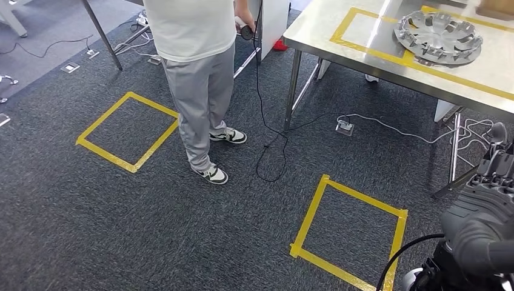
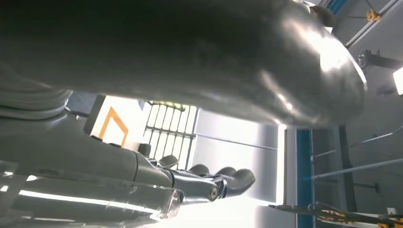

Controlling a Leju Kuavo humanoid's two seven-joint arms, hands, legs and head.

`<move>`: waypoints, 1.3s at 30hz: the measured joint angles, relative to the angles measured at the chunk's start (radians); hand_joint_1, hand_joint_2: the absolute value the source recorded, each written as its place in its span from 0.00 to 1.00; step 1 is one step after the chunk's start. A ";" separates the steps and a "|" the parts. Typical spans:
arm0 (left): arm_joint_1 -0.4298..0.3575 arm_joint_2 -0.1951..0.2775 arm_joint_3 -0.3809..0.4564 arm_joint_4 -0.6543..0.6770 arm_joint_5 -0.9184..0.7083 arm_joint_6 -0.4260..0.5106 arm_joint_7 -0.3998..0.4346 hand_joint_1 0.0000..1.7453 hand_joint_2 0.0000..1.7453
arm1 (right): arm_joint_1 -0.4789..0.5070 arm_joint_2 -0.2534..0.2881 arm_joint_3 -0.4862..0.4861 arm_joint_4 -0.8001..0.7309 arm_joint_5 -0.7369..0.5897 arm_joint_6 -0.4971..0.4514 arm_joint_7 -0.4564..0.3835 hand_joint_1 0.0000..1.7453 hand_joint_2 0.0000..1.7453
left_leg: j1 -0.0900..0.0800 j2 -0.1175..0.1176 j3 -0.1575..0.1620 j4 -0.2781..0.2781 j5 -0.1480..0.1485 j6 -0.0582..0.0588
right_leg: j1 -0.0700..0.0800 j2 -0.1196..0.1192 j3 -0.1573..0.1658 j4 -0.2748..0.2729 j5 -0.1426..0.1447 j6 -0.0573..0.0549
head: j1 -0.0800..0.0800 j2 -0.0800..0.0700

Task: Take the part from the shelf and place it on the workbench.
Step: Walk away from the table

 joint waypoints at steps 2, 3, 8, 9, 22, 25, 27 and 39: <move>-0.001 0.000 0.000 0.000 0.000 0.000 0.000 0.00 0.00 | 0.000 0.001 0.001 0.000 0.000 0.000 -0.001 0.00 0.00 | 0.003 0.066 -0.042 0.091 -0.062 -0.010 | -0.002 -0.022 0.000 -0.008 0.007 -0.007 | -0.013 0.000; -0.003 0.000 -0.001 0.000 0.000 0.000 -0.001 0.00 0.00 | 0.001 0.002 0.002 0.000 0.000 0.000 -0.001 0.00 0.00 | 0.009 0.077 -0.071 0.158 -0.097 -0.016 | -0.001 -0.034 -0.002 -0.008 0.007 -0.008 | -0.020 0.000; -0.003 0.001 -0.001 0.000 -0.003 -0.003 0.004 0.00 0.00 | -0.001 0.003 0.004 0.001 0.008 0.000 0.000 0.00 0.00 | 0.031 0.108 -0.034 0.136 -0.057 -0.041 | -0.005 -0.097 -0.003 0.004 0.000 0.003 | -0.031 0.000; -0.004 0.001 -0.002 0.000 -0.004 -0.004 0.006 0.00 0.00 | -0.002 0.003 0.005 0.001 0.010 0.000 0.002 0.00 0.00 | 0.028 0.140 0.001 0.073 -0.038 -0.042 | -0.003 -0.106 -0.004 0.010 -0.005 0.010 | -0.035 0.000; -0.009 -0.001 -0.015 0.000 -0.007 -0.003 0.001 0.00 0.00 | 0.004 -0.008 0.013 0.000 0.013 0.000 0.008 0.00 0.00 | 0.010 0.019 0.013 0.001 -0.007 0.028 | -0.006 -0.027 -0.102 0.288 -0.143 0.034 | 0.004 0.000; -0.008 -0.004 -0.017 0.000 -0.007 -0.003 -0.002 0.00 0.00 | 0.001 -0.009 0.017 -0.001 0.017 0.000 0.013 0.00 0.00 | 0.006 -0.021 0.014 0.002 -0.001 0.024 | -0.001 0.020 -0.025 0.100 -0.038 0.009 | 0.008 0.000; -0.009 -0.007 -0.017 0.000 -0.006 -0.003 -0.003 0.00 0.00 | -0.001 -0.012 0.018 -0.002 0.022 0.000 0.024 0.00 0.00 | 0.009 -0.039 0.004 0.003 0.006 0.014 | 0.002 0.041 -0.005 0.045 -0.026 0.001 | 0.008 0.000; -0.004 -0.006 -0.018 0.000 0.000 -0.005 0.000 0.00 0.00 | 0.007 -0.017 0.020 -0.005 0.032 0.000 0.043 0.00 0.00 | 0.027 0.116 -0.031 0.123 -0.060 -0.045 | -0.004 -0.096 -0.003 0.014 -0.013 0.008 | -0.034 0.000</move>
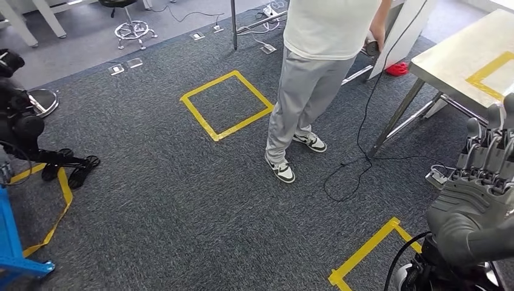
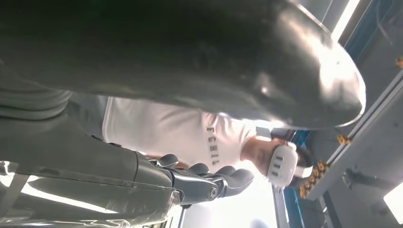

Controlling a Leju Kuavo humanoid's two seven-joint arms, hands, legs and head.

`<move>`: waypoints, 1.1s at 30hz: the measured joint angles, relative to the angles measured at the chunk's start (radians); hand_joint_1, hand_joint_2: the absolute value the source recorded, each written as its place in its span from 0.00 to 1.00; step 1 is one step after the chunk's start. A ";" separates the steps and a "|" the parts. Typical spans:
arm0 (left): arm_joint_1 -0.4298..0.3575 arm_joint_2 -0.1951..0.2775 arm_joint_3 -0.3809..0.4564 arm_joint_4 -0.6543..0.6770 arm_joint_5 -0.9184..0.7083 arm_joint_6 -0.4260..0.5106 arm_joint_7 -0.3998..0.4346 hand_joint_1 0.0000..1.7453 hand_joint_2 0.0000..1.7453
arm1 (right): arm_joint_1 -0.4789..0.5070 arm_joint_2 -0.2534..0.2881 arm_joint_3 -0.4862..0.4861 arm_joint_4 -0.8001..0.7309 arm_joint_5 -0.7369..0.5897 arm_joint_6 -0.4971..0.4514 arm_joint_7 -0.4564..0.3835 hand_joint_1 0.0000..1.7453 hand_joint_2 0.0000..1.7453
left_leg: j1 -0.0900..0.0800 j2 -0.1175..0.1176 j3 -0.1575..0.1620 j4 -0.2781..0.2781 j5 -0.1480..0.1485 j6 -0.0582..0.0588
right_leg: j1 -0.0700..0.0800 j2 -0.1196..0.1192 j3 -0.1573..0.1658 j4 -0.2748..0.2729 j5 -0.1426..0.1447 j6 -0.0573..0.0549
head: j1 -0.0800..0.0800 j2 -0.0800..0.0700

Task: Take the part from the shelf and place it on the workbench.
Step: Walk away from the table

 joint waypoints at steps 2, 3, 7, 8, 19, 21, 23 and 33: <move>-0.002 0.000 0.000 0.000 0.000 0.000 0.001 0.00 0.00 | 0.002 0.000 0.000 -0.001 0.004 0.000 0.000 0.00 0.00 | -0.006 0.045 0.054 -0.099 0.024 0.013 | 0.003 -0.018 0.000 0.009 -0.008 0.013 | -0.005 0.000; -0.002 0.000 0.000 0.000 0.000 0.000 0.002 0.00 0.00 | 0.004 0.000 0.000 -0.001 0.005 0.000 0.000 0.00 0.00 | -0.010 0.055 0.060 -0.114 0.022 0.022 | 0.005 -0.026 0.001 0.011 -0.010 0.017 | -0.005 0.000; -0.002 -0.001 0.000 0.000 0.000 0.000 0.005 0.00 0.00 | 0.011 -0.001 0.001 -0.002 0.006 0.000 0.000 0.00 0.00 | -0.012 0.004 0.051 -0.118 0.032 0.053 | 0.001 -0.018 -0.004 0.035 -0.038 0.035 | 0.001 0.000; -0.003 -0.002 0.000 0.000 0.000 0.000 0.004 0.00 0.00 | 0.014 -0.001 0.001 -0.002 0.006 0.000 0.000 0.00 0.00 | -0.011 -0.010 0.050 -0.120 0.036 0.059 | -0.001 0.008 -0.018 0.074 -0.067 0.038 | 0.005 0.000; -0.004 -0.010 0.000 0.000 -0.001 0.000 0.004 0.00 0.00 | 0.027 -0.003 0.003 -0.006 0.003 0.000 0.000 0.00 0.00 | -0.021 -0.166 0.031 -0.116 0.061 0.057 | 0.003 0.150 -0.003 0.027 -0.019 -0.005 | 0.042 0.000; -0.001 -0.010 0.000 0.000 -0.002 0.000 0.004 0.00 0.00 | 0.026 -0.004 0.003 -0.006 0.004 0.000 0.000 0.00 0.00 | -0.018 -0.172 0.021 -0.117 0.066 0.044 | 0.003 0.128 0.001 0.010 -0.015 -0.004 | 0.045 0.000; 0.001 -0.009 0.000 0.000 -0.002 0.000 0.004 0.00 0.00 | 0.026 -0.004 0.002 -0.006 0.004 0.000 0.000 0.00 0.00 | -0.023 -0.110 -0.002 -0.077 0.034 0.035 | 0.000 0.103 0.006 -0.008 -0.004 -0.005 | 0.036 0.000; -0.002 -0.008 -0.002 0.000 -0.016 -0.002 0.003 0.00 0.00 | 0.025 -0.003 0.002 0.022 -0.013 0.000 0.012 0.00 0.00 | -0.008 0.048 0.050 -0.110 0.030 0.015 | 0.004 -0.023 0.007 0.003 -0.015 0.021 | 0.009 0.000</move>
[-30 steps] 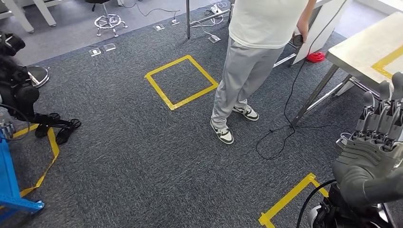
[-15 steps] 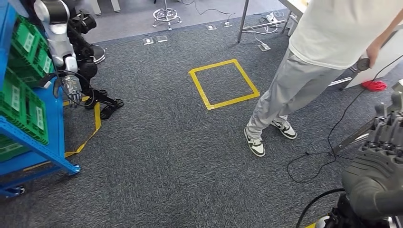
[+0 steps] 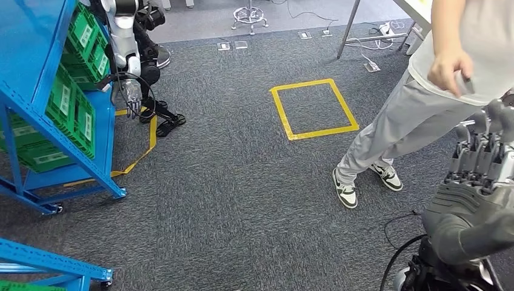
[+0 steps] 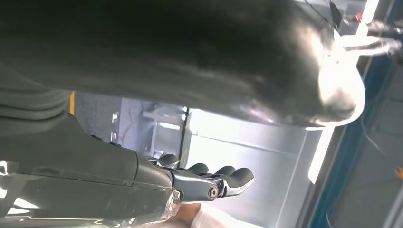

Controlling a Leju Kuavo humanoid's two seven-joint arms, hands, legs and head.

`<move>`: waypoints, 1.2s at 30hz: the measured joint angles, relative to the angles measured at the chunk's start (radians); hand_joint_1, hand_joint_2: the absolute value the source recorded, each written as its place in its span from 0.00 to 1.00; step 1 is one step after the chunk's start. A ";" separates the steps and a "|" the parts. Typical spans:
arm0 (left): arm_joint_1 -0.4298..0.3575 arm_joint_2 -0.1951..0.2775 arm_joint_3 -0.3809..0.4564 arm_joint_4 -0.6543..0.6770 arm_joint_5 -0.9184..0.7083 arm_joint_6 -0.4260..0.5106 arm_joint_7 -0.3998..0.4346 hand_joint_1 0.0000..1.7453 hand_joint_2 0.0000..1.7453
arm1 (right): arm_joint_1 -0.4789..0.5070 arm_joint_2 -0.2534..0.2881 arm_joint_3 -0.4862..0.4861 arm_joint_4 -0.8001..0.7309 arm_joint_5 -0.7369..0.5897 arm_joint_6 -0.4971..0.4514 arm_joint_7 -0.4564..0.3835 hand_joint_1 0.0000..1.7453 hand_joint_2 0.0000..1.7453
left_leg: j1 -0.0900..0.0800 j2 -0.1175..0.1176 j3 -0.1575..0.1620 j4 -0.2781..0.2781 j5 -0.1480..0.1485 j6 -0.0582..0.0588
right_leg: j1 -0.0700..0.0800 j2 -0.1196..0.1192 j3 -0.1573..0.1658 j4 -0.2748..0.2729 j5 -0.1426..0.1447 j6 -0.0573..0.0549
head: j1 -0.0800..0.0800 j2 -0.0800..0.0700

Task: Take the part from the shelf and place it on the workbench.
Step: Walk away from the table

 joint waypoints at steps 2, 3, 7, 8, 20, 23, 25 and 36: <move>0.000 0.000 -0.004 0.000 -0.007 -0.003 0.001 0.00 0.00 | -0.001 0.000 0.000 0.025 0.004 0.000 0.004 0.00 0.00 | -0.005 -0.008 -0.004 -0.008 -0.001 0.018 | 0.001 -0.014 0.002 0.001 -0.001 0.009 | 0.003 0.000; 0.000 -0.001 -0.007 0.000 -0.011 -0.005 0.001 0.00 0.00 | -0.002 0.001 0.000 0.047 -0.006 0.000 0.001 0.00 0.00 | -0.005 -0.019 -0.006 -0.009 0.001 0.025 | -0.001 -0.015 0.002 0.003 -0.004 0.012 | 0.004 0.000; -0.008 -0.005 -0.021 0.000 -0.026 -0.012 -0.001 0.00 0.00 | 0.000 0.009 -0.006 0.248 -0.191 0.000 -0.139 0.00 0.00 | -0.005 -0.070 -0.011 -0.012 0.011 0.048 | -0.006 0.067 -0.054 0.147 -0.096 0.023 | 0.020 0.000; -0.010 -0.007 -0.024 0.000 -0.028 -0.013 -0.001 0.00 0.00 | 0.000 0.014 -0.010 0.323 -0.237 0.000 -0.182 0.00 0.00 | -0.008 -0.085 -0.013 -0.012 0.014 0.052 | -0.006 0.078 -0.083 0.212 -0.127 0.022 | 0.026 0.000; -0.006 -0.032 -0.051 -0.002 -0.033 -0.012 0.012 0.00 0.00 | -0.128 0.098 -0.079 1.405 -0.716 0.112 -0.487 0.00 0.00 | -0.006 -0.191 -0.050 0.002 0.032 0.026 | 0.016 0.125 0.005 -0.037 0.016 -0.026 | 0.040 0.000; -0.005 -0.030 -0.055 -0.001 -0.031 -0.010 0.013 0.00 0.00 | -0.138 0.122 -0.081 1.620 -0.713 0.121 -0.387 0.00 0.00 | -0.014 -0.092 -0.117 0.145 -0.055 0.019 | 0.017 0.080 0.018 -0.055 0.024 -0.030 | 0.026 0.000; -0.004 -0.029 -0.055 -0.001 -0.030 -0.009 0.013 0.00 0.00 | -0.144 0.135 -0.080 1.730 -0.702 0.129 -0.307 0.00 0.00 | -0.007 -0.089 -0.153 0.228 -0.081 0.008 | 0.013 0.053 0.018 -0.050 0.019 -0.029 | 0.024 0.000; -0.010 -0.024 -0.068 0.000 -0.035 -0.004 0.019 0.00 0.00 | -0.184 0.169 -0.073 2.036 -0.646 0.209 -0.102 0.00 0.00 | -0.015 -0.056 -0.015 -0.016 0.015 0.047 | -0.011 0.028 0.013 0.041 -0.071 0.024 | 0.016 0.000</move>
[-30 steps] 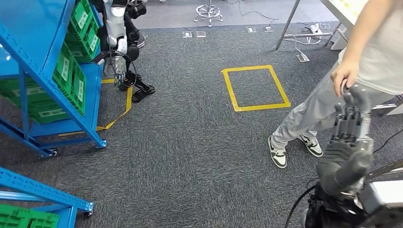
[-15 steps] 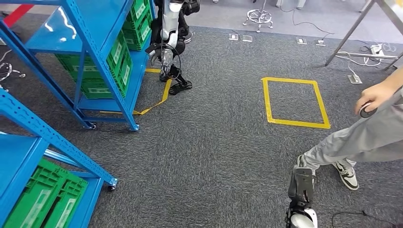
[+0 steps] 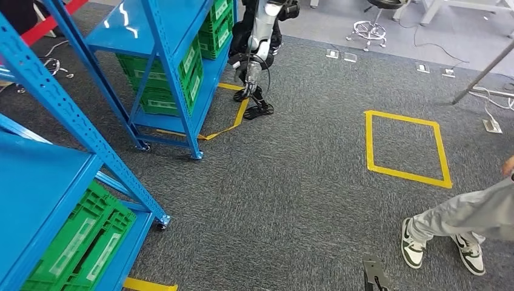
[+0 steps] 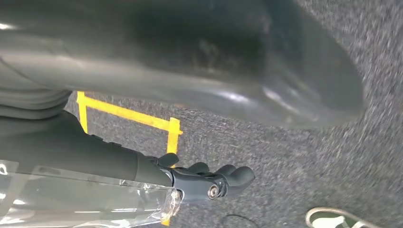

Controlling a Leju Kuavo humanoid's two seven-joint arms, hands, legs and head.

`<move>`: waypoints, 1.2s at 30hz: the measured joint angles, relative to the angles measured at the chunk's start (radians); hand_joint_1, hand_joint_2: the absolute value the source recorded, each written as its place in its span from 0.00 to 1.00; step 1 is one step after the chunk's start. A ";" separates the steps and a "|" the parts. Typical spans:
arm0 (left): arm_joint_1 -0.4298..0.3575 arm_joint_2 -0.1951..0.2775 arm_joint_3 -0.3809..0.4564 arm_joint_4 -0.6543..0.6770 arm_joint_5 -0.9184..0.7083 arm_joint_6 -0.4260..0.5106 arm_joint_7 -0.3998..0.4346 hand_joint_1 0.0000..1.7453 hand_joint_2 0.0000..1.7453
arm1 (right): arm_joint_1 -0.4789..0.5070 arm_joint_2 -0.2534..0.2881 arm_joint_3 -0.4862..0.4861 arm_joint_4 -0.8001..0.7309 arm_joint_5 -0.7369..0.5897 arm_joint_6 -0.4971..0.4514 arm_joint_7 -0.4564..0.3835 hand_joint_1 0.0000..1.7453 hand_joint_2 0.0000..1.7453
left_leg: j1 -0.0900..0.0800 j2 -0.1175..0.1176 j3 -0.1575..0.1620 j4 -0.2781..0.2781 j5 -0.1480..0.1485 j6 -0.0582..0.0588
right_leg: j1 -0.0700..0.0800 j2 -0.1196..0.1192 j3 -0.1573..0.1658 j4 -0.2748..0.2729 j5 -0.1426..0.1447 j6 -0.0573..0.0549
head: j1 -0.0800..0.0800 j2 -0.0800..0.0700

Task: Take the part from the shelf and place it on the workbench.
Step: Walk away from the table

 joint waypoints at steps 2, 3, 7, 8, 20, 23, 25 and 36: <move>-0.004 0.000 -0.003 0.000 -0.002 0.000 0.000 0.00 0.00 | 0.001 0.003 0.000 0.028 0.007 0.015 0.013 0.00 0.00 | -0.002 -0.030 0.000 0.000 0.002 0.012 | -0.002 0.045 -0.058 0.134 -0.068 0.000 | 0.009 0.000; -0.004 -0.001 -0.004 0.000 -0.002 0.000 0.000 0.00 0.00 | 0.002 0.003 0.000 0.040 0.010 0.023 0.018 0.00 0.00 | -0.004 -0.047 0.000 0.000 0.003 0.015 | -0.001 0.053 -0.091 0.202 -0.092 -0.002 | 0.013 0.000; 0.000 -0.001 -0.005 0.000 -0.003 0.000 0.001 0.00 0.00 | -0.003 0.008 0.001 0.074 0.017 0.040 0.029 0.00 0.00 | -0.009 -0.110 0.006 0.000 0.007 0.019 | 0.005 0.077 -0.086 0.151 -0.008 -0.021 | 0.022 0.000; 0.000 -0.002 -0.005 0.000 -0.003 0.000 0.001 0.00 0.00 | -0.005 0.007 0.001 0.080 0.018 0.041 0.030 0.00 0.00 | -0.010 -0.124 0.007 0.001 0.009 0.017 | 0.006 0.097 -0.061 0.085 0.027 -0.028 | 0.022 0.000; 0.003 -0.002 -0.006 0.000 -0.003 0.000 0.002 0.00 0.00 | -0.013 0.010 0.002 0.118 0.022 0.046 0.032 0.00 0.00 | 0.015 -0.031 -0.122 0.260 -0.115 -0.047 | 0.008 0.030 -0.013 -0.061 0.080 -0.052 | -0.006 0.000; 0.003 -0.001 -0.006 0.000 0.005 0.005 -0.002 0.00 0.00 | -0.016 0.012 0.003 0.123 0.024 0.054 0.036 0.00 0.00 | 0.022 0.014 -0.030 0.105 -0.038 -0.061 | 0.003 -0.003 -0.010 -0.054 0.071 -0.038 | -0.013 0.000; 0.002 -0.002 -0.006 0.000 0.017 0.010 -0.010 0.00 0.00 | -0.019 0.010 0.004 0.124 0.032 0.063 0.043 0.00 0.00 | 0.017 0.056 0.018 0.017 -0.017 -0.053 | 0.005 -0.019 -0.008 -0.045 0.062 -0.024 | -0.017 0.000; 0.000 -0.007 -0.006 0.000 0.030 0.021 -0.019 0.00 0.00 | -0.010 0.011 0.037 0.134 0.083 0.109 0.081 0.00 0.00 | -0.003 -0.083 0.017 0.003 -0.008 0.010 | 0.004 0.061 -0.131 0.248 -0.067 -0.018 | 0.021 0.000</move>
